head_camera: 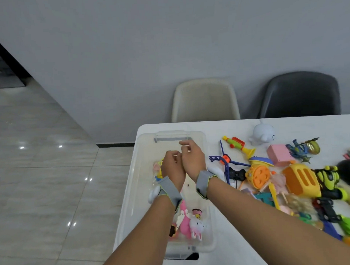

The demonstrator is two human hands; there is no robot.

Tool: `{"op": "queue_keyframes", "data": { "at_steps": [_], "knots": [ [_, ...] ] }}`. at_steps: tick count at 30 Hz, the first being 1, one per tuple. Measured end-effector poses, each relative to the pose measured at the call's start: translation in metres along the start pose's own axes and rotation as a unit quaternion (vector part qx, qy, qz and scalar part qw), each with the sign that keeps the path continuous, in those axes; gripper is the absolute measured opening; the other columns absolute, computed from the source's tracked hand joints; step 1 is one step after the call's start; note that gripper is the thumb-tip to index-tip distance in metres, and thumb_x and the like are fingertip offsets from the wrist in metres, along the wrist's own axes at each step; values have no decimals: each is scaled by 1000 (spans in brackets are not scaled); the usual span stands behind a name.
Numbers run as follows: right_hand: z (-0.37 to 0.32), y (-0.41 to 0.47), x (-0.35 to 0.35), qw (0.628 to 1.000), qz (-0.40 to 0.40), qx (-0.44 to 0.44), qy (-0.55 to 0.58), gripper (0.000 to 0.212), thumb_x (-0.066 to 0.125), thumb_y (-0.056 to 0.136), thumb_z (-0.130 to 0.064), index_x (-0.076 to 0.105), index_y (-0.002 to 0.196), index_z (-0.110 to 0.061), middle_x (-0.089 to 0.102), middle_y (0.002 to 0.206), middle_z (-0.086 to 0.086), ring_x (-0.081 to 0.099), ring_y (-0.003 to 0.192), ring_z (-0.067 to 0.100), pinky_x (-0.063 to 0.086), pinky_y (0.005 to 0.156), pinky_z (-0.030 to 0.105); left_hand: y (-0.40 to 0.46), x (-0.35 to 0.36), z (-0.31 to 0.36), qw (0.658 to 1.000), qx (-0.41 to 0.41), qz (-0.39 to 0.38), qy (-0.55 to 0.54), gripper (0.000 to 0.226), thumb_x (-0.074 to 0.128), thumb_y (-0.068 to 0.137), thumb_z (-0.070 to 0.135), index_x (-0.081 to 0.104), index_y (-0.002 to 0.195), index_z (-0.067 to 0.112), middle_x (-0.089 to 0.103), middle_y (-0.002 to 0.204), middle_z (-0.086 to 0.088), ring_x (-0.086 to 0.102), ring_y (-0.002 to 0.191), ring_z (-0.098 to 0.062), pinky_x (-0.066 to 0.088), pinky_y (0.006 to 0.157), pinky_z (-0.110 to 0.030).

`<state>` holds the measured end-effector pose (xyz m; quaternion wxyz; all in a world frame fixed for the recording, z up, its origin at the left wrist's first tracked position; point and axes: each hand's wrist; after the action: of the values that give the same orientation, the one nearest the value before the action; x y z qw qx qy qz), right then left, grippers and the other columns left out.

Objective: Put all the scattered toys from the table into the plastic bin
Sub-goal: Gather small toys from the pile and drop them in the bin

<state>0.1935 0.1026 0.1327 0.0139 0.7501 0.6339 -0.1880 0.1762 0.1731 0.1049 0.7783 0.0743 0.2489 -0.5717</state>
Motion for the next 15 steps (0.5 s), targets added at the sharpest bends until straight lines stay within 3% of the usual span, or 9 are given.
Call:
{"op": "queue_keyframes", "data": {
  "at_steps": [5, 10, 15],
  "knots": [
    [-5, -11, -65, 996, 72, -41, 20, 25, 42, 99, -16, 62, 111, -23, 66, 111, 0, 63, 101, 22, 51, 92, 42, -29, 22, 41, 999, 30, 34, -16, 15, 50, 98, 28, 53, 112, 24, 65, 88, 9, 61, 84, -18, 42, 73, -29],
    [19, -6, -127, 991, 127, -23, 20, 25, 44, 98, -12, 64, 111, -18, 68, 105, 6, 64, 97, 26, 52, 88, 42, -52, 53, 68, 998, 63, 8, -27, 16, 52, 97, 28, 53, 113, 27, 63, 81, 17, 58, 79, -8, 38, 71, -25],
    [64, 3, -177, 989, 147, 16, -32, 24, 45, 96, -13, 64, 110, -17, 69, 104, 5, 64, 91, 24, 50, 81, 35, -71, 94, 77, 996, 80, -41, -6, 17, 52, 97, 25, 52, 114, 29, 61, 85, 17, 55, 73, 7, 33, 58, -5]
  ]
}}
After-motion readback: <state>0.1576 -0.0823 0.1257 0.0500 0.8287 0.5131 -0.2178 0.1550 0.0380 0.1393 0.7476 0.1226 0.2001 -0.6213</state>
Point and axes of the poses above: each hand's wrist, its own y-axis towards the middle knuckle, its own x-axis out of the palm, z = x × y
